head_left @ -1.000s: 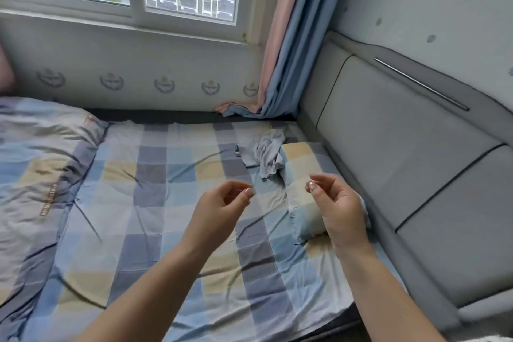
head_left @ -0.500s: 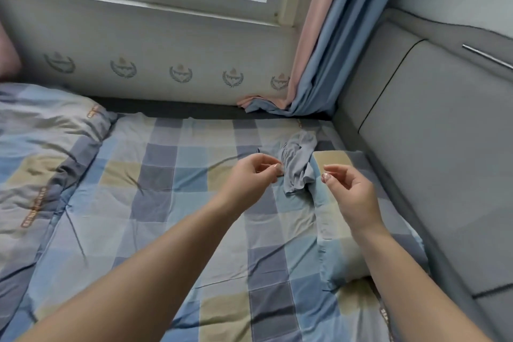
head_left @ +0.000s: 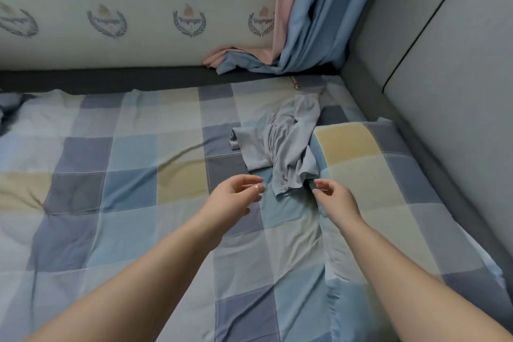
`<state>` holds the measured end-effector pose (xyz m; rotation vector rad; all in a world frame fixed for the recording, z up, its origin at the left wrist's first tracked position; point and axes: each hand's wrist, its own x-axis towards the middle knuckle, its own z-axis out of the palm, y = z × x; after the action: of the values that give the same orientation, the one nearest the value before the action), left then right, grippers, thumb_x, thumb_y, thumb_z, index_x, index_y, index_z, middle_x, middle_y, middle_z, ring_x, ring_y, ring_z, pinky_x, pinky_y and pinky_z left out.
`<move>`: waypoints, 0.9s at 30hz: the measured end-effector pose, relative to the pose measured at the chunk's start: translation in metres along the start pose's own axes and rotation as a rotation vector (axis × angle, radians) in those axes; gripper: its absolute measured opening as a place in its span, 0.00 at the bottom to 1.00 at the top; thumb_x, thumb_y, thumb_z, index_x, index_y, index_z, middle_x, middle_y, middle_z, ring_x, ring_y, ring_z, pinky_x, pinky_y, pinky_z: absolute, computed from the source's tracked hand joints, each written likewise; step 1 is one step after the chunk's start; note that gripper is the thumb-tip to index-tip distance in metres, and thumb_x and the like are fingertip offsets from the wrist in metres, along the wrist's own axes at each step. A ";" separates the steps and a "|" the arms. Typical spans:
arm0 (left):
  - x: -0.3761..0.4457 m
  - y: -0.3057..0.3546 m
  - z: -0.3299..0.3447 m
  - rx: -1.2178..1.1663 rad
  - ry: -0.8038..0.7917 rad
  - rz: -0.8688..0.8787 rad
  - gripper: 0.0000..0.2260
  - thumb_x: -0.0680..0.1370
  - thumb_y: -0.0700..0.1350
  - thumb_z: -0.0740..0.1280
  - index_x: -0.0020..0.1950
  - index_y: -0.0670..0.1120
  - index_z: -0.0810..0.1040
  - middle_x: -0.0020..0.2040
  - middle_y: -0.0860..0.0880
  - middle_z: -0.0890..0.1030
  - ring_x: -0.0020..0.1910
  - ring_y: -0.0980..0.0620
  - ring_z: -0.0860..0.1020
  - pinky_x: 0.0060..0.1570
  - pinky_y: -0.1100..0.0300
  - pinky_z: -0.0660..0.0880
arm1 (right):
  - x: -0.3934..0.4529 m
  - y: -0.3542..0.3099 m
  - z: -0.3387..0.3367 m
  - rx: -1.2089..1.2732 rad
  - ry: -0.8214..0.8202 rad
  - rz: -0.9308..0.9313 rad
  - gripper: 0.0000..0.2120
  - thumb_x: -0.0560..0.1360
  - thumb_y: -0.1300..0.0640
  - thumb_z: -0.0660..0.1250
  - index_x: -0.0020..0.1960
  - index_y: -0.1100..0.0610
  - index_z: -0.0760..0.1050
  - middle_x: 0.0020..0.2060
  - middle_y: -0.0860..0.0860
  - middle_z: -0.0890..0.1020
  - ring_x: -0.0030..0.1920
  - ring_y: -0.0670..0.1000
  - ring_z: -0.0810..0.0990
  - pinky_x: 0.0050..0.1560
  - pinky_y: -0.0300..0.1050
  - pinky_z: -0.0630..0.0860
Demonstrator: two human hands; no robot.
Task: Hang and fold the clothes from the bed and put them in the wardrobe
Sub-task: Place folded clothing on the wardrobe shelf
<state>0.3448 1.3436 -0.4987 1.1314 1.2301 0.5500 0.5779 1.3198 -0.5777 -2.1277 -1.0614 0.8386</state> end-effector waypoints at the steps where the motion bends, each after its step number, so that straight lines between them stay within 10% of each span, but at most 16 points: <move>1: 0.018 -0.009 0.005 0.024 -0.035 -0.006 0.08 0.80 0.45 0.64 0.58 0.52 0.78 0.56 0.53 0.82 0.54 0.57 0.79 0.56 0.56 0.74 | 0.021 0.011 0.009 -0.121 -0.020 -0.018 0.16 0.76 0.57 0.66 0.63 0.56 0.76 0.61 0.55 0.78 0.61 0.53 0.75 0.57 0.43 0.69; 6: 0.087 -0.051 0.027 0.052 -0.097 -0.015 0.16 0.79 0.46 0.65 0.68 0.52 0.73 0.64 0.55 0.76 0.60 0.61 0.74 0.50 0.66 0.70 | 0.097 0.054 0.045 -0.673 -0.151 -0.049 0.20 0.77 0.53 0.63 0.69 0.53 0.69 0.78 0.50 0.49 0.66 0.55 0.70 0.57 0.46 0.70; 9: 0.110 -0.073 0.037 -0.021 -0.098 -0.033 0.11 0.80 0.47 0.65 0.62 0.56 0.74 0.60 0.58 0.77 0.54 0.68 0.74 0.51 0.64 0.72 | 0.136 0.071 0.061 -0.811 -0.183 -0.032 0.21 0.77 0.59 0.59 0.69 0.53 0.64 0.77 0.47 0.49 0.51 0.55 0.74 0.45 0.46 0.69; 13: 0.119 -0.089 0.041 -0.071 -0.137 -0.125 0.12 0.79 0.47 0.65 0.61 0.59 0.75 0.61 0.60 0.77 0.56 0.66 0.74 0.61 0.56 0.71 | 0.159 0.079 0.070 -0.788 -0.176 -0.142 0.18 0.78 0.59 0.58 0.67 0.57 0.67 0.73 0.50 0.63 0.60 0.56 0.75 0.54 0.46 0.72; 21: 0.127 -0.057 0.053 -0.355 -0.155 -0.328 0.16 0.76 0.57 0.66 0.61 0.53 0.75 0.62 0.52 0.77 0.65 0.50 0.72 0.62 0.46 0.72 | 0.031 0.003 0.051 0.570 -0.110 -0.275 0.07 0.75 0.65 0.68 0.42 0.55 0.80 0.37 0.49 0.84 0.40 0.42 0.81 0.43 0.34 0.76; 27: 0.091 -0.021 0.031 -0.422 -0.203 -0.204 0.03 0.77 0.33 0.64 0.49 0.35 0.76 0.36 0.39 0.77 0.31 0.47 0.77 0.29 0.59 0.75 | -0.030 -0.037 0.057 1.033 -0.412 -0.049 0.13 0.68 0.59 0.71 0.46 0.61 0.69 0.37 0.54 0.81 0.36 0.48 0.79 0.39 0.40 0.76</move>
<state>0.3969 1.4003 -0.5607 0.6787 0.9807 0.4974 0.5040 1.3265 -0.5771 -1.0777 -0.6160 1.4377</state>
